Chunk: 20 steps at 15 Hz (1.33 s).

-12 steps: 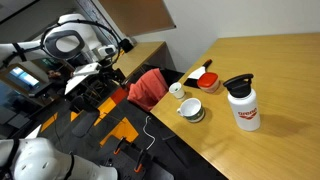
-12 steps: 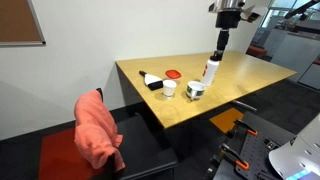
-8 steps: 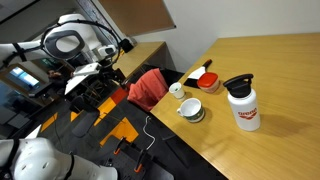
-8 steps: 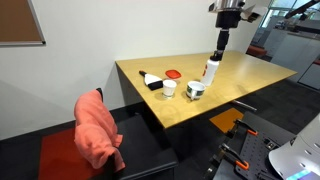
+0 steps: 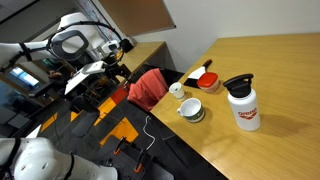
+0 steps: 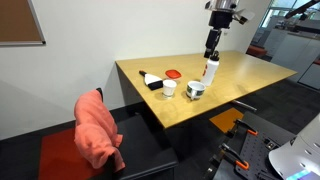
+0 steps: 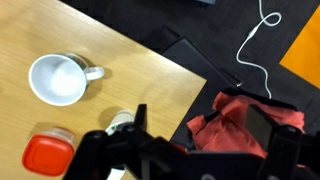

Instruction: Pour the candy out of the white coffee cup and into the white and green mug

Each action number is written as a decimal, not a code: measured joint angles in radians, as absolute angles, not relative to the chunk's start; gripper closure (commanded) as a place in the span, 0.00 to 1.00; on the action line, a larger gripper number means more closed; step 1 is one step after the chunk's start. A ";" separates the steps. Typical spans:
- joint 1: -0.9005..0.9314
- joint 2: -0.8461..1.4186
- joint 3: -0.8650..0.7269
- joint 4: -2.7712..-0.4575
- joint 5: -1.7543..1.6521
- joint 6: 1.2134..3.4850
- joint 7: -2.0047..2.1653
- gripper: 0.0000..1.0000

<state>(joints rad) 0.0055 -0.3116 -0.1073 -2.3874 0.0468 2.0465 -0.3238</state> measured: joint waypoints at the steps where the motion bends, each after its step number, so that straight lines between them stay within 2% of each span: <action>1: -0.001 -0.282 -0.107 -2.381 0.047 2.120 -0.324 0.00; 5: -0.034 -0.127 -0.109 -2.326 0.029 2.354 -0.314 0.00; 8: -0.067 0.001 -0.109 -2.262 -0.028 2.441 -0.256 0.00; 20: -0.116 0.435 -0.131 -2.031 -0.065 2.527 -0.056 0.00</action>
<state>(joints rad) -0.1157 0.4347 -0.1308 -2.0309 -0.0650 2.5271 -0.0556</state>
